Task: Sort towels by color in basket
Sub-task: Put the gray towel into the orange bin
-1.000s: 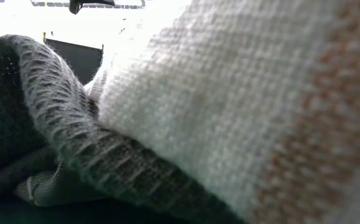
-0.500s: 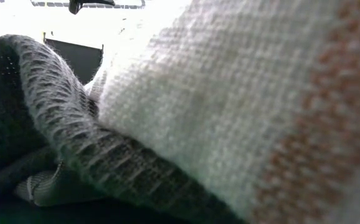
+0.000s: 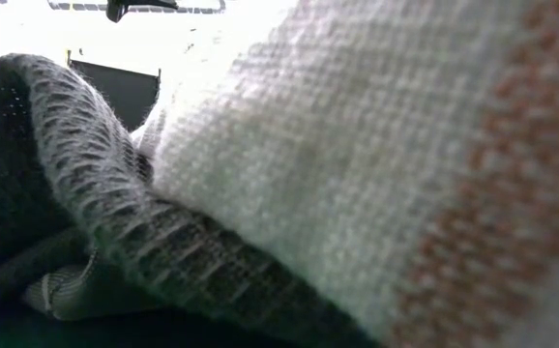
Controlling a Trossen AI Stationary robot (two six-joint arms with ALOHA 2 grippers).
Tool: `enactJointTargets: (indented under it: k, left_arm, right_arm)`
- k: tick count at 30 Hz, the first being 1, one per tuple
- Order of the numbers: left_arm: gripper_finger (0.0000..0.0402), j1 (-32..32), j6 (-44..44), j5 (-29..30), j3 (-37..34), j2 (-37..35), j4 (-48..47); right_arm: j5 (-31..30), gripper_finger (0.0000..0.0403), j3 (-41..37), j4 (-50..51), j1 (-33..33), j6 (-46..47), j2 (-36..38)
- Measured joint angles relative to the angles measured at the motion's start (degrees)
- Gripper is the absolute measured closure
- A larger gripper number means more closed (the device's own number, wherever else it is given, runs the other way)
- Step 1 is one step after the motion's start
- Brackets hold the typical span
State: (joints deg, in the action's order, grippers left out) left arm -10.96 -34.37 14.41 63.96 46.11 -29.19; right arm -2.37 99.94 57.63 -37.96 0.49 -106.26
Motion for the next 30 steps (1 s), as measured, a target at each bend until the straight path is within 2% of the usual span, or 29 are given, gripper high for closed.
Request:
enactJointTargets:
  k: [9,12,21,25,30]
  left_arm:
    - [0.0183,0.01,0.07,-0.02,0.00,0.00,-0.01]
    - [0.0183,0.01,0.07,-0.02,0.00,0.00,-0.01]
    - [0.0183,0.00,0.02,0.87,0.00,0.00,-0.02]
    - [0.0183,0.02,-0.99,0.87,0.00,0.00,-0.07]
    - [0.0183,0.01,-1.48,0.90,0.00,0.00,-0.07]
  right_arm:
    - [-0.72,0.0378,0.04,5.92,-1.50,-1.97,-0.21]
    - [1.11,0.0378,0.04,6.72,-1.54,-2.13,-0.88]
    - [2.60,0.0371,0.04,6.55,0.96,-4.22,-7.19]
    - [2.57,0.0340,0.04,7.49,1.31,-8.48,-9.29]
    - [2.57,0.0271,0.04,6.89,0.73,-10.94,-9.23]
